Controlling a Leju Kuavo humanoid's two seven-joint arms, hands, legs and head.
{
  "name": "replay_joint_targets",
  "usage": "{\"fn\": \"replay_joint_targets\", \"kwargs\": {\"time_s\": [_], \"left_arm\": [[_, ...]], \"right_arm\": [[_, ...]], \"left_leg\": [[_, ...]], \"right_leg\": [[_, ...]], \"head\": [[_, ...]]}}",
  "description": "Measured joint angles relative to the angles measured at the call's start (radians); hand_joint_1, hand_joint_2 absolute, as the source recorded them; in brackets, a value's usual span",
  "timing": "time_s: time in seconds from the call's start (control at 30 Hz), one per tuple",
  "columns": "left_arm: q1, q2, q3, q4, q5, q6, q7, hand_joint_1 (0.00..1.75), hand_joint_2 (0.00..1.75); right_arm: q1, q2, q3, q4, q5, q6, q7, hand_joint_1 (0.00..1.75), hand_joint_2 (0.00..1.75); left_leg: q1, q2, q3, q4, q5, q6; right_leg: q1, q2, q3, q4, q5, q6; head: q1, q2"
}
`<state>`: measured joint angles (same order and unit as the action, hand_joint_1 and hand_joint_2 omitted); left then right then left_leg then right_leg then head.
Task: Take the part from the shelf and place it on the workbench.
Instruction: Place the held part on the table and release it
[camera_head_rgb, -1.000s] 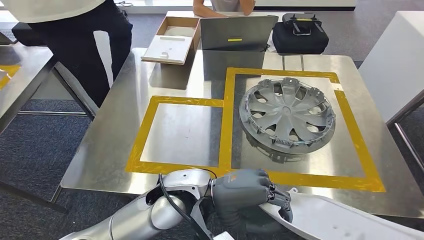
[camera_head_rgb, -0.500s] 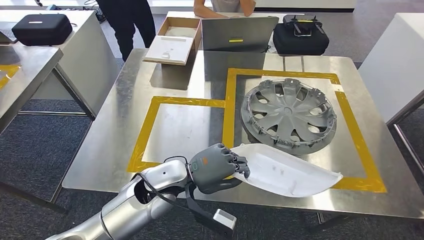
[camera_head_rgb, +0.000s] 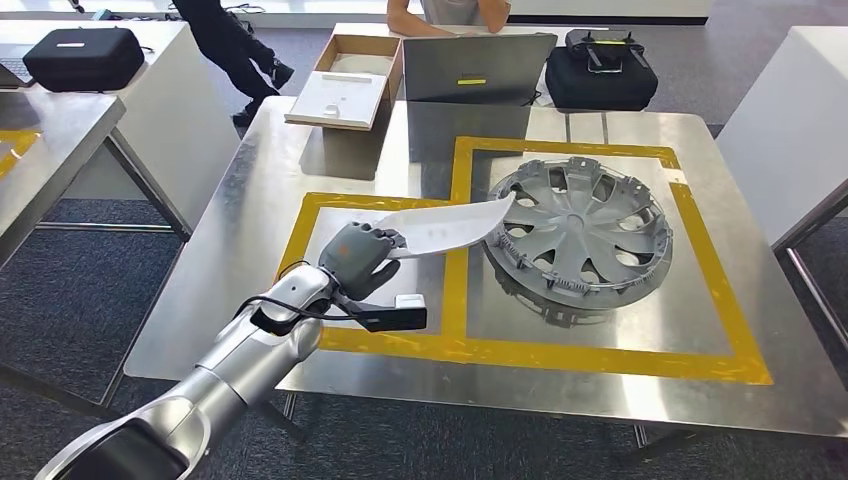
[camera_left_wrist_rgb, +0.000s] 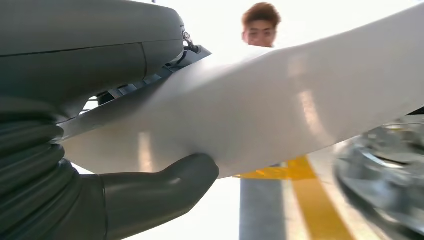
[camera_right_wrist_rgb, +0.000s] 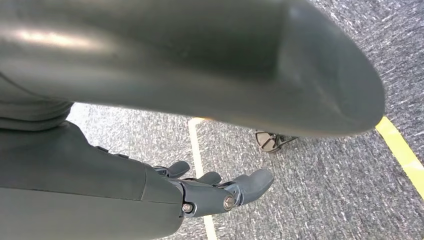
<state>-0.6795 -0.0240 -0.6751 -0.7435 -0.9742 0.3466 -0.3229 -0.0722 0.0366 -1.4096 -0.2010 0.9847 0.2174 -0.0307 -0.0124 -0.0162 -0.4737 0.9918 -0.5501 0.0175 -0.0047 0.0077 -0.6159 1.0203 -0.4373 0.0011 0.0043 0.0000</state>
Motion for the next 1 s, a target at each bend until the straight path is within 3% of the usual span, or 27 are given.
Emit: {"fn": "replay_joint_targets", "kwargs": {"time_s": [0.3,0.6,0.73,0.9,1.0], "left_arm": [[-0.041,0.003,0.097,0.171,-0.064,0.020,0.063,1.75,1.75],[-0.025,0.012,0.125,0.239,-0.108,0.025,0.068,1.75,1.75],[-0.001,0.012,0.129,0.253,-0.116,0.052,0.042,0.00,1.75],[0.024,0.008,0.142,0.257,-0.111,0.111,-0.029,0.00,1.75],[0.040,0.000,0.164,0.248,-0.082,0.126,-0.080,0.00,0.44]], "right_arm": [[0.001,0.000,0.004,0.000,0.016,0.000,-0.002,0.00,0.00],[-0.001,-0.001,0.024,0.000,0.032,0.003,-0.002,0.00,0.00],[-0.002,-0.002,0.028,0.000,0.037,0.004,-0.002,0.00,0.00],[-0.004,-0.005,0.035,0.000,0.041,0.003,-0.002,0.00,0.00],[-0.004,-0.005,0.040,0.000,0.042,0.001,-0.003,0.00,0.00]], "left_leg": [[0.000,0.000,0.000,0.000,0.000,0.000],[0.000,0.000,-0.001,0.000,0.000,0.000],[0.000,0.000,-0.001,0.000,0.000,0.000],[0.000,0.000,-0.001,0.000,0.000,0.000],[0.000,0.000,-0.001,0.000,0.000,0.000]], "right_leg": [[0.000,0.000,0.000,0.000,0.000,0.000],[0.000,0.000,0.001,-0.001,0.000,0.000],[0.000,0.000,0.000,-0.001,0.000,0.000],[0.000,0.000,0.001,-0.001,0.000,0.000],[0.000,0.000,0.001,-0.001,0.000,0.000]], "head": [[0.000,0.000],[0.000,0.000],[0.000,0.000],[0.000,0.000],[0.000,0.000]]}}
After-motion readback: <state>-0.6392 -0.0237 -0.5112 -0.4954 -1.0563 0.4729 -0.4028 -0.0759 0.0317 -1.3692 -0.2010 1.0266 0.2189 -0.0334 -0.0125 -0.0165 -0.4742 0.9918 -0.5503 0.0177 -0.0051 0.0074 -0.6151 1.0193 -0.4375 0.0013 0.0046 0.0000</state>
